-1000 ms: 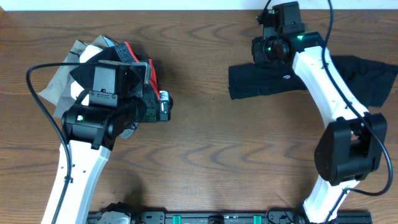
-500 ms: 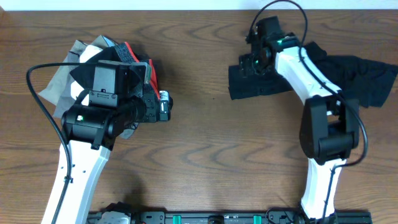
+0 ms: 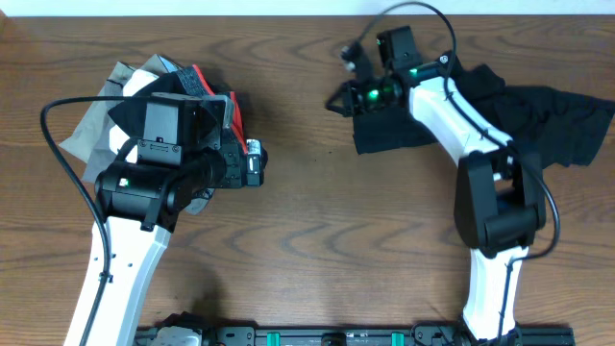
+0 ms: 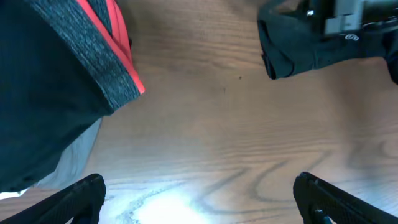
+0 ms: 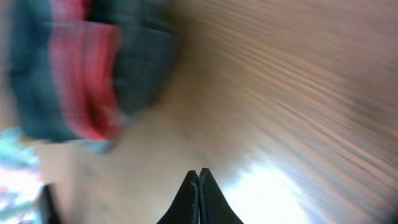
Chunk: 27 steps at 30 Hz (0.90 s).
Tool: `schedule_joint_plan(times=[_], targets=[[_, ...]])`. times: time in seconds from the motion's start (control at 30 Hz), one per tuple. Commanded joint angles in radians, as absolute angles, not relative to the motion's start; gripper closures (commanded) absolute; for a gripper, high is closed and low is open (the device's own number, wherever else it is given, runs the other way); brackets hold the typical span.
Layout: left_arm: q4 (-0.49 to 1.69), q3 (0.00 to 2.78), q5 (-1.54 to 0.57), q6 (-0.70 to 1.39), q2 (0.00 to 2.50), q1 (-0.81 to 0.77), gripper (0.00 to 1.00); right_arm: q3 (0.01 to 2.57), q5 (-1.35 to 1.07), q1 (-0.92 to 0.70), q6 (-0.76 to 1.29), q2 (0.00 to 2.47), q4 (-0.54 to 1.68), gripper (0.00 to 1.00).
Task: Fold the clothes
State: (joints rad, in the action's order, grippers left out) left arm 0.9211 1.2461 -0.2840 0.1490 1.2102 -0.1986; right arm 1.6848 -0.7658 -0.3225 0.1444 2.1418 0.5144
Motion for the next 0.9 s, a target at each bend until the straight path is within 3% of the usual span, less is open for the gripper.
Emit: schedule_joint_plan(times=[0.0,0.13,0.27,0.33,0.57,0.87], targets=[[0.91,1.263,-0.276,0.132,1.208,-0.202,0.02,1.689,-0.874,-0.382,0.093,2.057,0.5,0.99],[0.914,1.263,-0.276,0.132,1.208,-0.202,0.02,1.689,-0.549,-0.371,0.178,2.032,0.54,0.97],[0.923,1.263,-0.276,0.132,1.208,-0.202,0.02,1.69,-0.207,-0.254,0.25,2.027,0.643,0.47],[0.925,1.263,-0.276,0.131,1.208,-0.202,0.02,1.689,-0.089,-0.172,0.25,2.027,0.698,0.37],[0.914,1.263,-0.276,0.131,1.208,-0.202,0.02,1.689,0.106,0.147,0.323,2.033,0.912,0.3],[0.91,1.263,-0.276,0.131,1.209,-0.202,0.02,1.686,0.015,0.455,0.448,2.057,1.007,0.29]])
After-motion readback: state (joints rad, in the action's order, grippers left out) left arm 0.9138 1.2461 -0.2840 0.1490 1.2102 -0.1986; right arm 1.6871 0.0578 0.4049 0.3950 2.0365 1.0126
